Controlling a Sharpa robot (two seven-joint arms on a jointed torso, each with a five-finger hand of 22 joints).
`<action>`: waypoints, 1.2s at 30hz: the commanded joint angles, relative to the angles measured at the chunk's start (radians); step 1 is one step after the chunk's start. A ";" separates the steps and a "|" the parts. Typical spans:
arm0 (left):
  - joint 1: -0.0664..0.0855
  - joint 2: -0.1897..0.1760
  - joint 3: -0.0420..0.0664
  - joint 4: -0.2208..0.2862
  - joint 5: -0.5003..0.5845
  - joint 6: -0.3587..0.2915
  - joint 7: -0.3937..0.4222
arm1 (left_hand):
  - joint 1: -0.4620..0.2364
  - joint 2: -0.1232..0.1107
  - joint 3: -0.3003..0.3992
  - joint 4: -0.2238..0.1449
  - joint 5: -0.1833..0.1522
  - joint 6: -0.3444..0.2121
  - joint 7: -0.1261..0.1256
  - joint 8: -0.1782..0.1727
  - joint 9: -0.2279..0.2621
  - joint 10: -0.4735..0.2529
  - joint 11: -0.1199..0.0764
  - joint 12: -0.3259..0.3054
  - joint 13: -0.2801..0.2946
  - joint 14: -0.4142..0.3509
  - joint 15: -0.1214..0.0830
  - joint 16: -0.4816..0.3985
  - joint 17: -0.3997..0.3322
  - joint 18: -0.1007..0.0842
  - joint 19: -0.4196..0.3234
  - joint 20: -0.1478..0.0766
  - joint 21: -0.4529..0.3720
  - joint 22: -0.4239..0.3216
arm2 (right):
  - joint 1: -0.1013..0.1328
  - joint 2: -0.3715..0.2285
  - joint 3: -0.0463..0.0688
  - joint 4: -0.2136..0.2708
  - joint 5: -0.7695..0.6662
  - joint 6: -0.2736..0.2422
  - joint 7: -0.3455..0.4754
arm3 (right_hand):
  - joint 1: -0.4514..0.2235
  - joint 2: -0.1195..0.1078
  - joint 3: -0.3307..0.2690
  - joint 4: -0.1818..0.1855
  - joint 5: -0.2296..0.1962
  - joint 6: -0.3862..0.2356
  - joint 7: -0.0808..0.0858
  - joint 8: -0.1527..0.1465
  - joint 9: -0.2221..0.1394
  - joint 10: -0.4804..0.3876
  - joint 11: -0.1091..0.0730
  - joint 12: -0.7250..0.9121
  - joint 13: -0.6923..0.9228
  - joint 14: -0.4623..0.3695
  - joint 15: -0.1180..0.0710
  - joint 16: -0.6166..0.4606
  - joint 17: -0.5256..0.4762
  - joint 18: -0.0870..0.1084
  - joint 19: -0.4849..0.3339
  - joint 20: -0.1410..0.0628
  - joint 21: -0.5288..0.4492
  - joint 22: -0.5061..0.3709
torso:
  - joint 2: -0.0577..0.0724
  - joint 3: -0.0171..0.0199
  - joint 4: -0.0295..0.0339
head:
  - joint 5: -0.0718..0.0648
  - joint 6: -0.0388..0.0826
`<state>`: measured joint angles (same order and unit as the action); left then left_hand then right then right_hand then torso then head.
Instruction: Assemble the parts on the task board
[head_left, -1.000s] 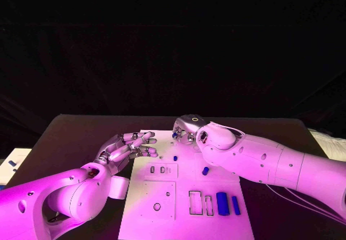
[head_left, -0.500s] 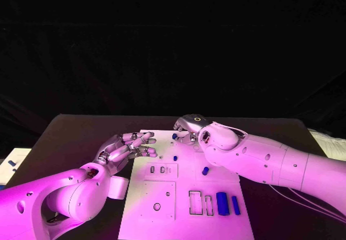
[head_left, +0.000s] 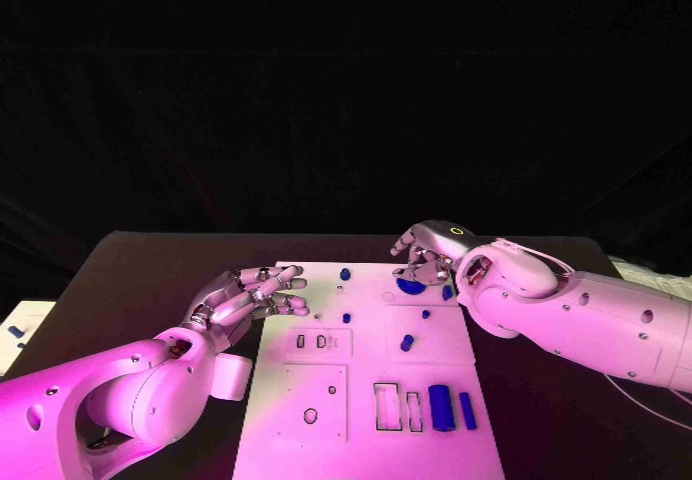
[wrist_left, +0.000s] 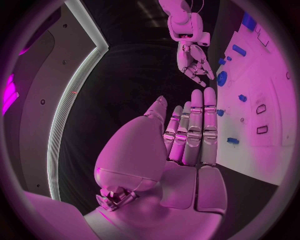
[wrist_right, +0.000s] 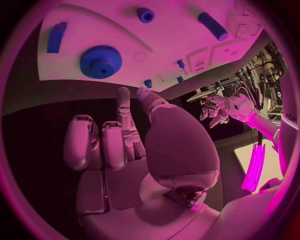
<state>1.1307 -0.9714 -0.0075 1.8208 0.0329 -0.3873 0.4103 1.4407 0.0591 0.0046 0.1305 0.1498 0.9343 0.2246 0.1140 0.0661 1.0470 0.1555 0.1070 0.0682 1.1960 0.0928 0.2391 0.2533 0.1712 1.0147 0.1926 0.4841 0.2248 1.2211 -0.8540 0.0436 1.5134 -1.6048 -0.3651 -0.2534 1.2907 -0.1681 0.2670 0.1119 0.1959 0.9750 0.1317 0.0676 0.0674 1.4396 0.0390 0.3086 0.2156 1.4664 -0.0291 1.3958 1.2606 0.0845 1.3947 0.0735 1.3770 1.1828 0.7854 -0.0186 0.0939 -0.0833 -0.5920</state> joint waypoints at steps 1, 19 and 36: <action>0.001 0.000 0.001 0.000 0.005 0.022 0.007 | 0.008 -0.002 -0.001 -0.006 -0.004 0.004 0.001 -0.004 -0.001 0.004 0.004 -0.005 -0.001 0.005 -0.003 -0.004 0.001 0.009 -0.001 -0.002 0.003 0.001 | 0.002 -0.018 0.001 0.004 0.104 0.083 -0.052 | 0.025 0.010 -0.093 0.029 0.022 -0.026 0.004 0.006 0.004 -0.033 -0.010 0.319 0.355 0.069 -0.005 0.061 0.091 -0.024 0.028 -0.005 0.044 0.071 | 0.000 0.0027 -0.0054 | -0.005 0.003; 0.001 0.003 0.001 -0.004 0.006 0.025 0.008 | 0.008 -0.002 -0.001 -0.006 -0.004 0.004 0.001 -0.004 -0.001 0.004 0.004 -0.005 -0.001 0.005 -0.003 -0.004 0.001 0.009 -0.001 -0.002 0.004 0.001 | -0.002 -0.010 0.002 -0.052 0.087 0.160 -0.099 | 0.094 0.052 -0.243 0.132 0.022 -0.018 0.015 0.018 0.007 -0.007 0.018 0.945 1.054 0.090 0.014 0.143 0.243 -0.046 0.074 0.019 0.112 0.200 | 0.001 -0.0009 0.0019 | -0.014 -0.001; 0.001 0.002 0.001 -0.005 0.006 0.025 0.007 | 0.008 -0.002 -0.001 -0.006 -0.004 0.004 0.001 -0.004 -0.001 0.004 0.004 -0.005 -0.001 0.005 -0.003 -0.004 0.001 0.009 -0.001 -0.002 0.004 0.001 | -0.009 0.015 0.002 -0.070 0.072 0.171 -0.104 | 0.114 0.082 -0.243 0.125 0.022 0.014 0.010 0.033 0.010 0.007 0.015 0.992 1.112 0.096 0.012 0.157 0.271 -0.052 0.090 0.018 0.127 0.232 | 0.002 -0.0014 0.0044 | -0.016 -0.005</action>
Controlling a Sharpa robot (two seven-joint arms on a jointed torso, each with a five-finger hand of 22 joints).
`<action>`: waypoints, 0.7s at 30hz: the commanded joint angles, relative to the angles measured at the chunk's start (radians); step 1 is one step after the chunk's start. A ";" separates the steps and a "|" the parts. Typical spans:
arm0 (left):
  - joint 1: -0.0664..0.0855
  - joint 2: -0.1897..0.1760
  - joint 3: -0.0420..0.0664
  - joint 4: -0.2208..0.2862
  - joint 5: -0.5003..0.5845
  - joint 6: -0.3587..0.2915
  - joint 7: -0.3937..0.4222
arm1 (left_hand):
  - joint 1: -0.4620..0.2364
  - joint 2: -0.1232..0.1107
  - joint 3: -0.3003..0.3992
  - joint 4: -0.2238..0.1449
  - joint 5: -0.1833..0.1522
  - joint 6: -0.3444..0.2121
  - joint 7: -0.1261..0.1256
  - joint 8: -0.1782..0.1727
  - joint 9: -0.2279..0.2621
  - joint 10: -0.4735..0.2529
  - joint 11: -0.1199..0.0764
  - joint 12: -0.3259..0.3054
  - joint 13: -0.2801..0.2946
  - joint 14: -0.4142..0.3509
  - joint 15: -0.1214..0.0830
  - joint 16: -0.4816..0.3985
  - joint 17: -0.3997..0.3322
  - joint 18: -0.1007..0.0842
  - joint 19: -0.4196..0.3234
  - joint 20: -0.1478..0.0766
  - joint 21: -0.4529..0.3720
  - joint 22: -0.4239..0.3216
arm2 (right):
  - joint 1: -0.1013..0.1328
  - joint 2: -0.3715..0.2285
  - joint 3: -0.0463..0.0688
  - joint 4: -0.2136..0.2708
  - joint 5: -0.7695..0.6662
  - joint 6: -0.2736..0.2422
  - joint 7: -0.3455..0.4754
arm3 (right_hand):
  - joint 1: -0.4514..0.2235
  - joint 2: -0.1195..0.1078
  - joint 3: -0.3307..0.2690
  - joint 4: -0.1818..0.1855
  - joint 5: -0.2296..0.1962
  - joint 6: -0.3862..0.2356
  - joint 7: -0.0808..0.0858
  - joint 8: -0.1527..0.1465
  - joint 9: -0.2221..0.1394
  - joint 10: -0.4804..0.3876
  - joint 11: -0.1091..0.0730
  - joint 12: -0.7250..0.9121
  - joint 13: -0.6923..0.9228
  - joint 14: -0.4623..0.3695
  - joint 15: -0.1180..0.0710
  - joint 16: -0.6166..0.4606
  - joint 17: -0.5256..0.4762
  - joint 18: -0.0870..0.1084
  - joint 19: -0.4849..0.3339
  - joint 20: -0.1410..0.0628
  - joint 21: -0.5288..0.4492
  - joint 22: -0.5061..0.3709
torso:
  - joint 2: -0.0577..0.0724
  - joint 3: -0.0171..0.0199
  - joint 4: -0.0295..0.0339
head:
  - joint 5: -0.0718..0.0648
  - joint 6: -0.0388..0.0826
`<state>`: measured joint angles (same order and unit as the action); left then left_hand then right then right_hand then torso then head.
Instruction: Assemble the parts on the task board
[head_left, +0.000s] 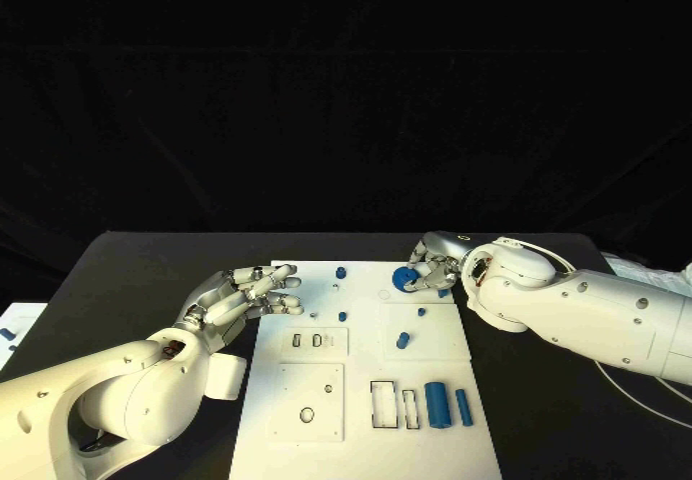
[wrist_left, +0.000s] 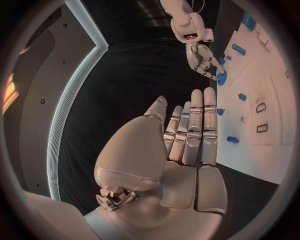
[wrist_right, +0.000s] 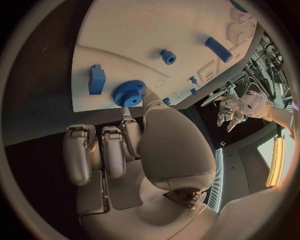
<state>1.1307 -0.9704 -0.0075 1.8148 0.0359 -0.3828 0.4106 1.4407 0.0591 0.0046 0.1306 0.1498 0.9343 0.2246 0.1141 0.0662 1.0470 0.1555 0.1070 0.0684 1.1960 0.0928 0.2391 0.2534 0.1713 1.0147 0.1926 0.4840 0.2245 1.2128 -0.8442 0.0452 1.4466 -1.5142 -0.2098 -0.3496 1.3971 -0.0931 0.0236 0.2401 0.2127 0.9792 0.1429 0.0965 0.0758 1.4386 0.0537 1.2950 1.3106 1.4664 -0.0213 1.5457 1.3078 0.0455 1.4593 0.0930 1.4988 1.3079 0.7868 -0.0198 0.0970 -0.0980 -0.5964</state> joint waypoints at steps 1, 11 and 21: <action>0.001 0.001 0.001 0.002 0.003 0.021 0.007 | 0.008 -0.002 -0.001 -0.006 -0.004 0.004 0.001 -0.004 -0.001 0.004 0.004 -0.005 -0.001 0.005 -0.003 -0.004 0.001 0.009 -0.001 -0.002 0.004 0.001 | -0.001 0.006 0.000 -0.004 -0.019 0.015 -0.008 | 0.009 0.009 0.001 -0.004 0.006 0.011 -0.002 0.005 0.002 0.009 0.000 0.007 0.018 0.096 0.004 0.007 0.225 -0.013 0.026 -0.002 0.005 0.108 | 0.000 -0.0004 0.0013 | -0.001 -0.001; 0.001 0.002 0.001 0.001 0.003 0.021 0.007 | 0.008 -0.002 -0.001 -0.006 -0.004 0.004 0.001 -0.004 -0.001 0.004 0.004 -0.005 -0.001 0.005 -0.003 -0.004 0.001 0.009 -0.001 -0.002 0.004 0.001 | -0.006 0.024 0.000 -0.024 -0.039 0.044 -0.027 | 0.021 0.025 0.008 -0.015 0.010 0.029 -0.004 0.011 0.003 0.023 -0.003 0.038 0.050 0.100 0.002 0.016 0.244 -0.018 0.038 -0.003 0.016 0.131 | 0.001 -0.0004 0.0018 | -0.003 -0.004; 0.001 0.000 0.001 0.002 0.003 0.023 0.006 | 0.008 -0.002 -0.001 -0.006 -0.004 0.004 0.001 -0.004 -0.001 0.004 0.004 -0.005 -0.001 0.005 -0.003 -0.004 0.001 0.009 -0.001 -0.002 0.004 0.001 | -0.017 0.027 0.000 -0.009 -0.166 0.058 -0.042 | 0.065 0.037 0.041 -0.055 -0.025 0.095 -0.024 0.037 0.014 0.052 -0.019 0.099 0.110 0.103 -0.010 0.023 0.259 -0.024 0.056 -0.012 0.031 0.165 | 0.000 -0.0004 0.0033 | -0.003 -0.007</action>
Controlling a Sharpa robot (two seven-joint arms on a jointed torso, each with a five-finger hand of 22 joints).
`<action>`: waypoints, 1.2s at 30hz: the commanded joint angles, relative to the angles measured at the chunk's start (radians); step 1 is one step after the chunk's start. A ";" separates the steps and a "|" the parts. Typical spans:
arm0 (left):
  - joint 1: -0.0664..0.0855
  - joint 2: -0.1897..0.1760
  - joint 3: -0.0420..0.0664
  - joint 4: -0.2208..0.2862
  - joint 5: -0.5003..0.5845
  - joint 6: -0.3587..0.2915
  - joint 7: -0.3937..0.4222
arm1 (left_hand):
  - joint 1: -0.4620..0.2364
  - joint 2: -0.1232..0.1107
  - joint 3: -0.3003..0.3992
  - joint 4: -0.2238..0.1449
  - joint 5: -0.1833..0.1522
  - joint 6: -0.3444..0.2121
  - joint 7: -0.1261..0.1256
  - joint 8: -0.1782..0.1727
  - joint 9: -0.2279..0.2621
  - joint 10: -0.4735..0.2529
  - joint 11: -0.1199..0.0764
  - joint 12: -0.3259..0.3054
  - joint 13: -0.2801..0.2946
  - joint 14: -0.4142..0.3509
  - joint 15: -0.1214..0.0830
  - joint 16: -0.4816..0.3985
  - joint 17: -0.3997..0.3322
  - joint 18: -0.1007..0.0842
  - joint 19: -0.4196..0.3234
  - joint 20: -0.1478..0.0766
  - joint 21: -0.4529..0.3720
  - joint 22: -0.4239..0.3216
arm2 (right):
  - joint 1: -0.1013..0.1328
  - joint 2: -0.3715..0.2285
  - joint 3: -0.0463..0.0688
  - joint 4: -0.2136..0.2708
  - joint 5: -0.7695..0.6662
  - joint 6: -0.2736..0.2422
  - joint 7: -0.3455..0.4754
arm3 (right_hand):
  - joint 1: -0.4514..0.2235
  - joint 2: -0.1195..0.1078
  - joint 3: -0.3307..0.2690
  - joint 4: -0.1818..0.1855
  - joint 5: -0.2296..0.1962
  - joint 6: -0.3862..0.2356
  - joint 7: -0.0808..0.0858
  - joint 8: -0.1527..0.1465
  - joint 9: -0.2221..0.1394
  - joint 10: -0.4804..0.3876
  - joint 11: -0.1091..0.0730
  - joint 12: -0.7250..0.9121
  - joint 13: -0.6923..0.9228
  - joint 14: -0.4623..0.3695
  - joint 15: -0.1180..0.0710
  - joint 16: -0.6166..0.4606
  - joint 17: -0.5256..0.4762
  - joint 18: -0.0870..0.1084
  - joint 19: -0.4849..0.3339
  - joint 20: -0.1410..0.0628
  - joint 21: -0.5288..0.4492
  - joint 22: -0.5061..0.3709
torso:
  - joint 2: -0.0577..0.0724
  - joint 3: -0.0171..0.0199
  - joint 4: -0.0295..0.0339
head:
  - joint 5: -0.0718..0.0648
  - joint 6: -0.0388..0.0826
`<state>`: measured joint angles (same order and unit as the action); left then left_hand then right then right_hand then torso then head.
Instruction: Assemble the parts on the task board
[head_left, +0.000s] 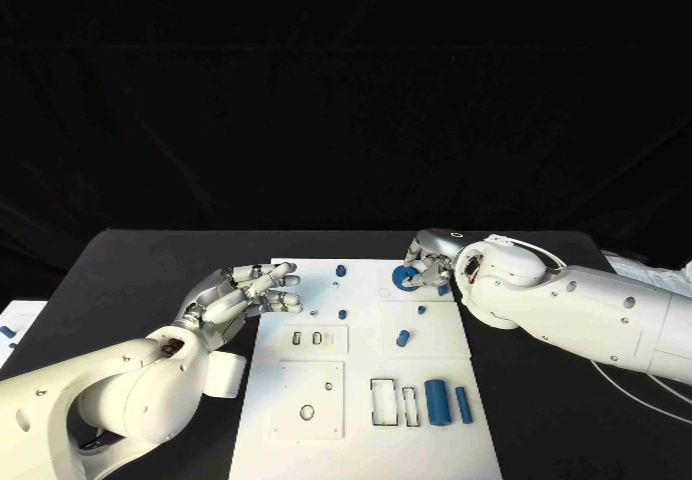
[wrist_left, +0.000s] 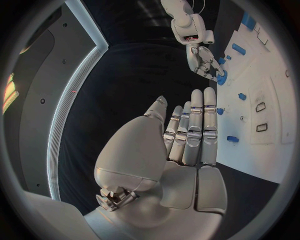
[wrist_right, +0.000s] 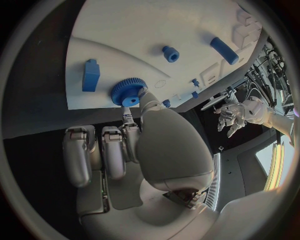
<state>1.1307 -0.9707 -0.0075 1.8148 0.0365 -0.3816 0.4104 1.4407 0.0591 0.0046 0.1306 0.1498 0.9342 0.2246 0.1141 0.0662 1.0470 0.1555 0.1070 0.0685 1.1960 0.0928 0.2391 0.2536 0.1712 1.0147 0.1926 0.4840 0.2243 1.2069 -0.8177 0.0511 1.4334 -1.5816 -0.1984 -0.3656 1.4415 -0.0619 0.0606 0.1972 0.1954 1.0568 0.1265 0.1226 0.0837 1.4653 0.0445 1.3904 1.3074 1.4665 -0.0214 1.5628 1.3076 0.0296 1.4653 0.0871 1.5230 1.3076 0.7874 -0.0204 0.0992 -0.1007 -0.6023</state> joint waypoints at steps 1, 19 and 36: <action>0.001 0.001 0.001 0.002 0.002 0.022 0.006 | 0.008 -0.002 -0.001 -0.006 -0.004 0.004 0.001 -0.004 -0.001 0.004 0.004 -0.005 -0.001 0.005 -0.003 -0.005 0.001 0.009 -0.001 -0.002 0.004 0.002 | -0.012 0.001 -0.006 0.007 -0.109 0.046 -0.026 | 0.022 0.006 0.006 -0.014 -0.009 0.019 -0.008 0.012 0.007 0.026 -0.010 0.004 0.114 0.103 -0.011 0.006 0.259 -0.009 0.050 -0.007 0.007 0.166 | 0.000 0.0000 0.0011 | 0.000 -0.002; 0.001 0.000 0.001 0.002 0.002 0.024 0.004 | 0.008 -0.002 -0.001 -0.006 -0.004 0.004 0.001 -0.004 -0.001 0.004 0.004 -0.005 -0.001 0.005 -0.003 -0.005 0.001 0.009 -0.001 -0.002 0.004 0.002 | -0.024 0.006 -0.006 0.107 -0.174 -0.133 0.000 | 0.010 0.010 0.107 -0.036 0.107 0.045 -0.019 0.004 0.015 0.028 -0.021 0.004 0.127 0.104 -0.021 0.007 0.261 -0.014 0.065 -0.019 0.019 0.194 | 0.000 -0.0008 0.0026 | 0.004 0.002; 0.001 0.003 0.001 0.002 0.002 0.025 0.004 | 0.008 -0.002 -0.001 -0.006 -0.004 0.004 0.001 -0.004 -0.001 0.004 0.004 -0.005 -0.001 0.005 -0.003 -0.005 0.001 0.009 -0.001 -0.002 0.004 0.002 | -0.022 0.146 -0.016 0.111 -0.263 -0.157 0.001 | -0.009 0.004 0.132 -0.036 0.096 0.043 -0.017 -0.002 0.015 0.028 -0.020 0.000 0.127 0.104 -0.020 0.006 0.260 -0.016 0.069 -0.019 0.021 0.201 | 0.000 -0.0019 0.0048 | 0.010 0.004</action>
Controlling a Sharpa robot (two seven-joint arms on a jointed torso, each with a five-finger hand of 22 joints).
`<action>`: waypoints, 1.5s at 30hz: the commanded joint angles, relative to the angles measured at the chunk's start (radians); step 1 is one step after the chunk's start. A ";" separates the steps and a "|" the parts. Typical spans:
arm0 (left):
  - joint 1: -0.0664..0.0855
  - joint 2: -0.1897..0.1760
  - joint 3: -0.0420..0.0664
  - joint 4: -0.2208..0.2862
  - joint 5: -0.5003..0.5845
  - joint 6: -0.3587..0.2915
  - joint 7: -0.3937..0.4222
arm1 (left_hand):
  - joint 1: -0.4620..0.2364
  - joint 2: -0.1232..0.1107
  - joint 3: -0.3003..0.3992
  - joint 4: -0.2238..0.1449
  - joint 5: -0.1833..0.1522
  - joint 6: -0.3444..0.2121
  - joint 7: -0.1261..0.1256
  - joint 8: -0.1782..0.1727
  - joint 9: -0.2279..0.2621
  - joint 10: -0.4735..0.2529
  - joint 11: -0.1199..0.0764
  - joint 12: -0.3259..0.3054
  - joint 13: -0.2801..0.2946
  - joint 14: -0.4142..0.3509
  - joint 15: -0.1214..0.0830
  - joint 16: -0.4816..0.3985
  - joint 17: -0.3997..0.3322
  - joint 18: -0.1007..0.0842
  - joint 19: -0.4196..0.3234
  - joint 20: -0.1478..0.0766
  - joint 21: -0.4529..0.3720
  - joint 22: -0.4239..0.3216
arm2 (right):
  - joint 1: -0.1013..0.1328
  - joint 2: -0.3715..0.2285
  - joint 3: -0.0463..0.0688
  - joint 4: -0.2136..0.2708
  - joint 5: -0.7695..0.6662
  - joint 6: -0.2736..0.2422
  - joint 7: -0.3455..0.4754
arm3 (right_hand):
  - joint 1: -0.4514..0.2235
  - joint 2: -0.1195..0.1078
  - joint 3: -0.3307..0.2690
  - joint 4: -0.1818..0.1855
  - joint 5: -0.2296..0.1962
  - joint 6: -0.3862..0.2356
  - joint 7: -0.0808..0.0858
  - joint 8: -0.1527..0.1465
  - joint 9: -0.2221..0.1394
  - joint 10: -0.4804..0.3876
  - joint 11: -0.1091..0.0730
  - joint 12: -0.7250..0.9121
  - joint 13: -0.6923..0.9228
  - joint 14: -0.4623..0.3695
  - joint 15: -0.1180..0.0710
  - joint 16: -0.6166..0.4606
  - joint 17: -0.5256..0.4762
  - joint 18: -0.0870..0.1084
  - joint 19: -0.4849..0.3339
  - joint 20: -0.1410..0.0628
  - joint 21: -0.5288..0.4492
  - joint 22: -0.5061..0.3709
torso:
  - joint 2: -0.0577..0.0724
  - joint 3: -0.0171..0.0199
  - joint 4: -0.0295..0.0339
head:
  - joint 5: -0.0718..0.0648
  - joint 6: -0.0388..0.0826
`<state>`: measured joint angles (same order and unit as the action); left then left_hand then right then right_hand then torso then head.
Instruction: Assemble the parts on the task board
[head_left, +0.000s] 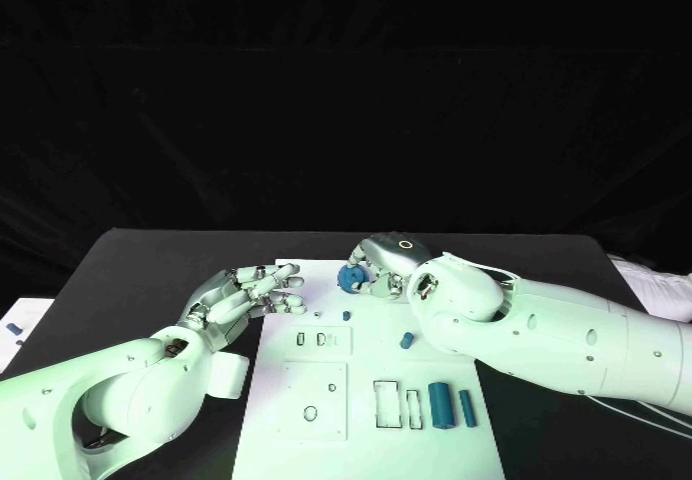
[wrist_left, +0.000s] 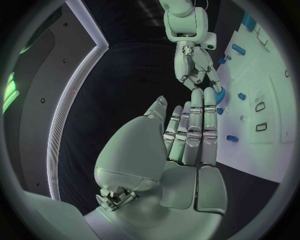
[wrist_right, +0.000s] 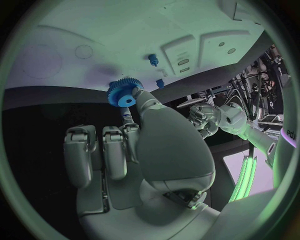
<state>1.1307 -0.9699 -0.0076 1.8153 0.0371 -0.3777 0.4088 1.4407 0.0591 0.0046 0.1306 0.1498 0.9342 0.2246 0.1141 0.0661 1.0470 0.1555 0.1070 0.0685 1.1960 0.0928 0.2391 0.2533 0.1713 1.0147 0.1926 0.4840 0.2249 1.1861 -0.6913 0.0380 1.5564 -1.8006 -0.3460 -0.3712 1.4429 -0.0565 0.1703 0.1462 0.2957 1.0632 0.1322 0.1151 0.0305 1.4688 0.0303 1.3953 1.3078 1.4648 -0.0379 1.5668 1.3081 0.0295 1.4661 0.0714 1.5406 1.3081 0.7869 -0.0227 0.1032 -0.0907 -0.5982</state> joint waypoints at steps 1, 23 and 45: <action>0.001 0.003 0.001 0.002 0.001 0.022 0.005 | 0.008 -0.002 -0.001 -0.007 -0.004 0.004 0.001 -0.004 -0.001 0.004 0.004 -0.005 -0.001 0.005 -0.003 -0.005 0.001 0.009 -0.001 -0.002 0.004 0.001 | -0.002 0.031 -0.004 -0.020 -0.044 -0.007 0.008 | -0.010 -0.001 0.023 0.015 -0.005 0.037 -0.023 0.005 0.069 0.024 -0.006 -0.005 0.126 0.105 -0.004 0.002 0.259 -0.016 0.068 -0.003 0.004 0.200 | 0.000 0.0005 0.0012 | 0.001 -0.001; 0.001 0.005 0.001 0.000 0.001 0.023 0.004 | 0.007 -0.001 0.002 -0.009 -0.005 0.005 0.001 -0.006 -0.001 0.005 0.004 -0.008 -0.001 0.004 -0.003 -0.006 0.005 0.008 -0.004 -0.002 0.007 0.003 | -0.012 0.123 -0.019 -0.123 -0.050 0.053 -0.013 | -0.035 -0.017 0.034 0.017 -0.036 0.027 -0.017 -0.007 0.067 0.022 -0.001 -0.012 0.125 0.104 0.000 0.001 0.255 -0.015 0.067 -0.001 0.003 0.199 | 0.001 0.0018 -0.0008 | 0.007 -0.006; 0.001 0.004 0.001 -0.001 0.001 0.027 0.000 | 0.007 -0.001 0.002 -0.009 -0.005 0.005 0.001 -0.007 -0.001 0.005 0.004 -0.009 -0.001 0.004 -0.002 -0.006 0.006 0.008 -0.004 -0.002 0.008 0.004 | -0.014 0.118 -0.019 -0.129 -0.051 0.056 -0.077 | -0.226 -0.090 -0.007 0.148 -0.123 -0.114 0.024 -0.054 0.041 -0.016 0.039 -0.098 0.074 0.103 0.034 -0.003 0.249 -0.013 0.061 0.031 -0.002 0.190 | 0.001 0.0010 0.0001 | 0.001 -0.007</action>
<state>1.1307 -0.9670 -0.0076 1.8128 0.0372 -0.3728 0.4061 1.4407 0.0591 0.0083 0.1269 0.1498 0.9342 0.2246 0.1097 0.0661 1.0470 0.1555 0.1008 0.0685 1.1960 0.0928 0.2391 0.2584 0.1712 1.0147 0.1926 0.4879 0.2275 1.1722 -0.5734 0.0190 1.4278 -1.8491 -0.3122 -0.4242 1.2268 -0.1450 0.1641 0.2900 0.1739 0.9540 0.1568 0.0633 0.0721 1.4527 0.0648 1.3001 1.3076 1.4657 -0.0100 1.5667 1.3076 0.0296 1.4662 0.0971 1.5405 1.3076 0.7879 -0.0211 0.1027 -0.0882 -0.6047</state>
